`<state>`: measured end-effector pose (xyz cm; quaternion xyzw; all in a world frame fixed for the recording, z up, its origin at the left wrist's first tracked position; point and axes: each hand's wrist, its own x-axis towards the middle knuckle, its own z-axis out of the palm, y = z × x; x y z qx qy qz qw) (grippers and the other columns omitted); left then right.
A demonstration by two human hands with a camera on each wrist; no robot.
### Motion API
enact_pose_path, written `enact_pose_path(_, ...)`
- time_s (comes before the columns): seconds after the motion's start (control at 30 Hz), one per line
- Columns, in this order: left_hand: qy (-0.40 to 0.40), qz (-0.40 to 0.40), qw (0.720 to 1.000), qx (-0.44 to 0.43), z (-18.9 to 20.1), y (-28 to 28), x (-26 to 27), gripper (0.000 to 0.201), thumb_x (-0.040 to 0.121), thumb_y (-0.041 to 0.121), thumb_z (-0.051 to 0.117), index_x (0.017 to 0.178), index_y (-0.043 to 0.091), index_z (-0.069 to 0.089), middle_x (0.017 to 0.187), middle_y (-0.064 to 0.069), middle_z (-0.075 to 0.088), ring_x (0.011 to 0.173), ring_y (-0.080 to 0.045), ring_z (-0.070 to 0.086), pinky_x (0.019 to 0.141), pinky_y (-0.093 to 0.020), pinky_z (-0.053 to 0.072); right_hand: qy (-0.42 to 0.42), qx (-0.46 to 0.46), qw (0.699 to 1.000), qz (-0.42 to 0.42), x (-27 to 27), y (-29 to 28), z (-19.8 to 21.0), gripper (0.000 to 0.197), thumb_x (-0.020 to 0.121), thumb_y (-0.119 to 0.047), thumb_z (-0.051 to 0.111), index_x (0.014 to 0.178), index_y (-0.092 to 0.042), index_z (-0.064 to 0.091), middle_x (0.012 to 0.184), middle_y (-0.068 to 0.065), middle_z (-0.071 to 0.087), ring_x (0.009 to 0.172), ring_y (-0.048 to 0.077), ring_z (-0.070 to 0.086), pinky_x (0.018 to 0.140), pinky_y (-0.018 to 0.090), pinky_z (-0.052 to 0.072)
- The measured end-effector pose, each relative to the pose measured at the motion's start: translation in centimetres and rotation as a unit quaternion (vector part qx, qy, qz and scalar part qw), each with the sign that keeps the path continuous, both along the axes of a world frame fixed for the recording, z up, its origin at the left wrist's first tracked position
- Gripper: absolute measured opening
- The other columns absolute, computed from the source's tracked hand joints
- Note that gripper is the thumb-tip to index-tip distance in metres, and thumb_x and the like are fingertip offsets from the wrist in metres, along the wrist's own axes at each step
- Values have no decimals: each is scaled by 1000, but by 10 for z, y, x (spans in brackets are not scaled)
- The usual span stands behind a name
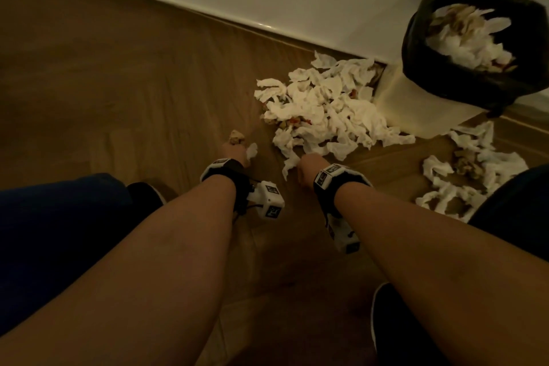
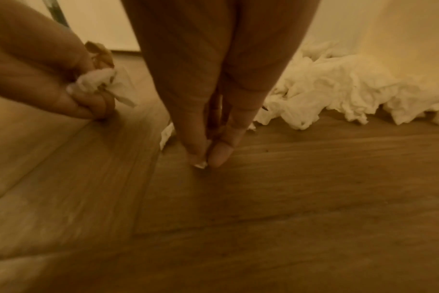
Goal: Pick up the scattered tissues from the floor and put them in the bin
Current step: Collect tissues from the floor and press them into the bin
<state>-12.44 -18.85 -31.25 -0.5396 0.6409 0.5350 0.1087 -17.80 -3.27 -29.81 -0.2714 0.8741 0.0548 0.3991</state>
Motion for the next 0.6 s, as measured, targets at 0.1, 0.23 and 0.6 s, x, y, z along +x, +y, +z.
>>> enact_pose_path(0.1,48,-22,998,42,-3,-1,-1,43,97,23,43,130,-4,47,135,-24,48,123,-38,47,97,-41,42,0,6,1000,-16,-1,-1,9,31,96,-16,50,121,0,56,126,19,56,115,31,55,94,34,45)
enact_pose_path(0.23,75,55,992,89,15,8,-4,90,71,81,35,133,17,50,133,-6,50,120,-32,48,103,-47,35,23,-38,998,-38,-5,8,24,28,95,-16,50,117,-2,62,121,16,61,110,29,58,95,34,47)
enact_pose_path(0.6,106,-13,992,67,87,38,-14,47,95,16,51,141,13,39,144,-11,42,130,-27,42,101,-32,38,105,-200,965,-135,-29,54,103,19,88,-10,62,104,-4,71,113,11,67,106,24,62,94,30,49)
